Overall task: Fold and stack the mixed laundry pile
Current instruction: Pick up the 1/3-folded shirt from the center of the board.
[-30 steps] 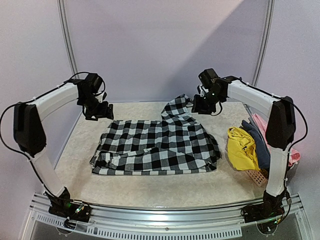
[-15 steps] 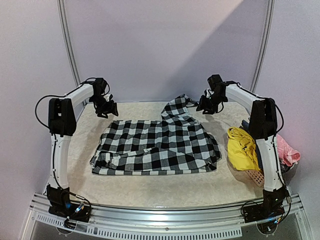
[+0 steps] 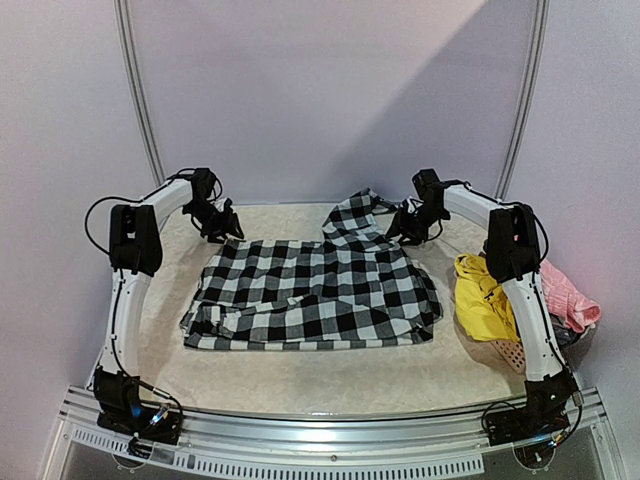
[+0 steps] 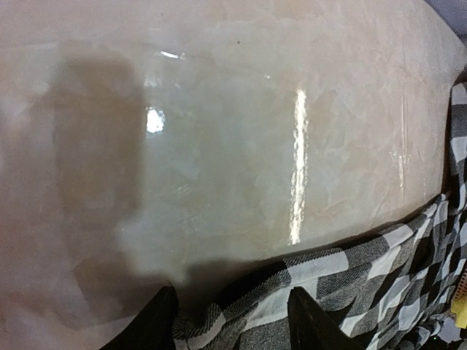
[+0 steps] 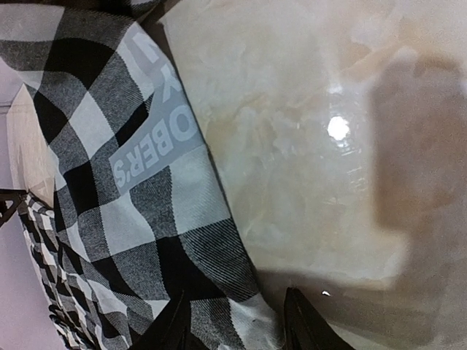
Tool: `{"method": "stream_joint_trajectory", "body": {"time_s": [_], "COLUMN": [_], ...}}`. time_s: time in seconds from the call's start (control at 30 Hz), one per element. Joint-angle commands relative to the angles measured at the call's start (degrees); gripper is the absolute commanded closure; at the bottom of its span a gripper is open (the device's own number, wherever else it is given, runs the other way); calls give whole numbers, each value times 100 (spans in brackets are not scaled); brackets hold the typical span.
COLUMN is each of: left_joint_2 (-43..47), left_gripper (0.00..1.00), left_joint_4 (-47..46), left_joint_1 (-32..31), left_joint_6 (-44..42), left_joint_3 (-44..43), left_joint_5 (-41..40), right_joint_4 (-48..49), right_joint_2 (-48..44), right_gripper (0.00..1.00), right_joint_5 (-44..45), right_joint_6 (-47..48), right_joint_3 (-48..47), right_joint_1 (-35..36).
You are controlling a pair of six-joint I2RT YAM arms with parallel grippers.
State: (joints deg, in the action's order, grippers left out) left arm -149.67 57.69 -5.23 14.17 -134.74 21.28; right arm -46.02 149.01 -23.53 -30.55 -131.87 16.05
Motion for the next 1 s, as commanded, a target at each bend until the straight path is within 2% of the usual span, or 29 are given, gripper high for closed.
{"method": "stream_joint_trajectory", "body": {"time_s": [0.0, 0.13, 0.27, 0.33, 0.53, 0.6, 0.97], "left_joint_2": [-273, -199, -176, -189, -151, -79, 868], "left_gripper": [50, 56, 68, 79, 100, 100, 100], "left_joint_4": [8, 14, -31, -47, -170, -208, -631], "left_joint_1": [32, 32, 36, 34, 38, 40, 49], "left_joint_6": [36, -27, -61, -56, 12, 40, 50], "left_joint_3": [-64, 105, 176, 178, 115, 110, 731], "left_joint_5": [273, 238, 261, 263, 324, 341, 273], "right_joint_4": [-56, 26, 52, 82, 164, 206, 477], "right_joint_2": [237, 289, 354, 377, 353, 311, -397], "right_gripper": [58, 62, 73, 79, 97, 100, 100], "right_joint_5": [-261, -520, -589, -608, -588, -571, -238], "right_joint_6": [244, 309, 323, 324, 316, 306, 616], "right_joint_3": [-111, -119, -119, -155, -295, -357, -349], "right_joint_1": [-23, -21, -21, -19, -18, -23, -23]}}
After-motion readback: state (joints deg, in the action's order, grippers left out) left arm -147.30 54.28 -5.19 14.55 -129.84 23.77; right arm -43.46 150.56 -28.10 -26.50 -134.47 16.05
